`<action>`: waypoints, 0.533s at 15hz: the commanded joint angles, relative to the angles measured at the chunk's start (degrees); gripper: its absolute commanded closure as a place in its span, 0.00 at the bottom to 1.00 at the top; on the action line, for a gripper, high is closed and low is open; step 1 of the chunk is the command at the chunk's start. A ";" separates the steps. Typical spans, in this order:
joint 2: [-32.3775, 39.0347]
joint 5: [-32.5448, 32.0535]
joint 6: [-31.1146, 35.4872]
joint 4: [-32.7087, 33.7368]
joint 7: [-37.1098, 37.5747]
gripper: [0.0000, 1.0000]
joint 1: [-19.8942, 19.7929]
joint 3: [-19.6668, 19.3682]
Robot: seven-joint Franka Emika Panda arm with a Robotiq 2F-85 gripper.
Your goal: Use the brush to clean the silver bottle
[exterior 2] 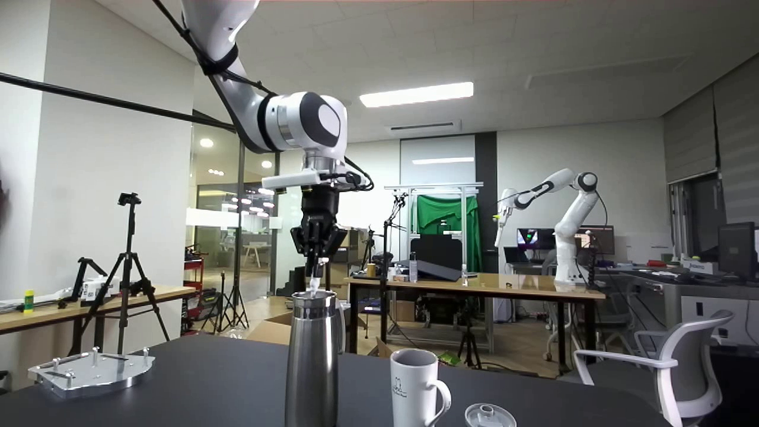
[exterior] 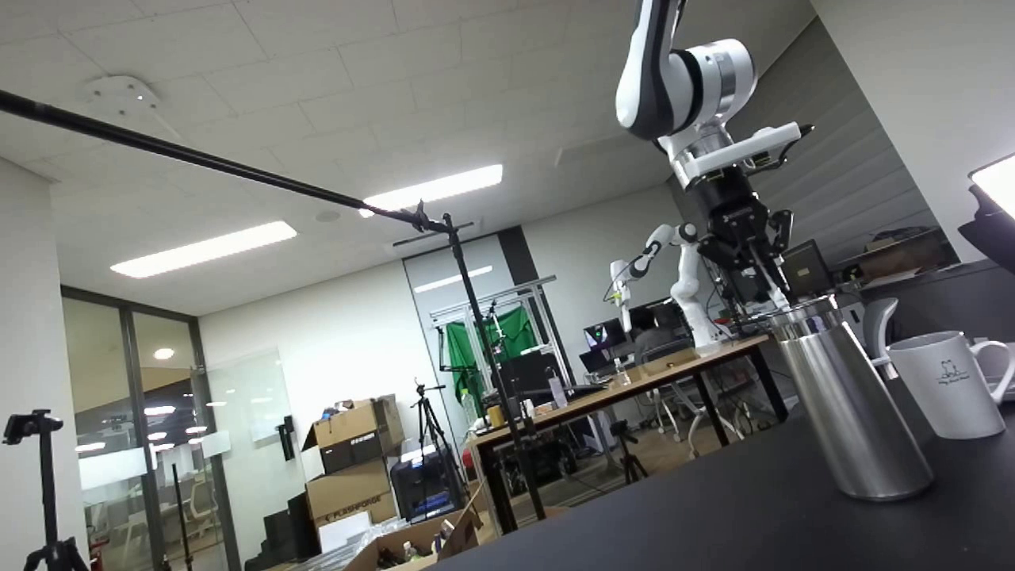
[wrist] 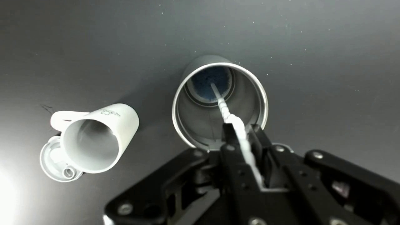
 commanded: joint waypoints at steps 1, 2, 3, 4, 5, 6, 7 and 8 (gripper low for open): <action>-4.28 -0.03 -2.31 -0.70 -0.14 0.96 -0.07 0.21; -5.70 0.01 -3.09 -0.69 -0.37 0.96 -0.10 0.28; -7.65 -0.23 -3.68 -0.83 -0.42 0.96 -0.04 0.32; -9.14 -0.27 -4.05 -0.95 -0.69 0.96 -0.06 0.42; -10.30 -0.26 -4.19 -1.06 -0.89 0.96 -0.09 0.53; -10.70 -0.30 -4.46 -1.00 -0.88 0.96 -0.12 0.61; -10.79 -0.19 -4.65 -1.05 -1.12 0.96 -0.19 0.72; -9.96 0.06 -3.77 -1.71 -1.22 0.96 -0.33 0.72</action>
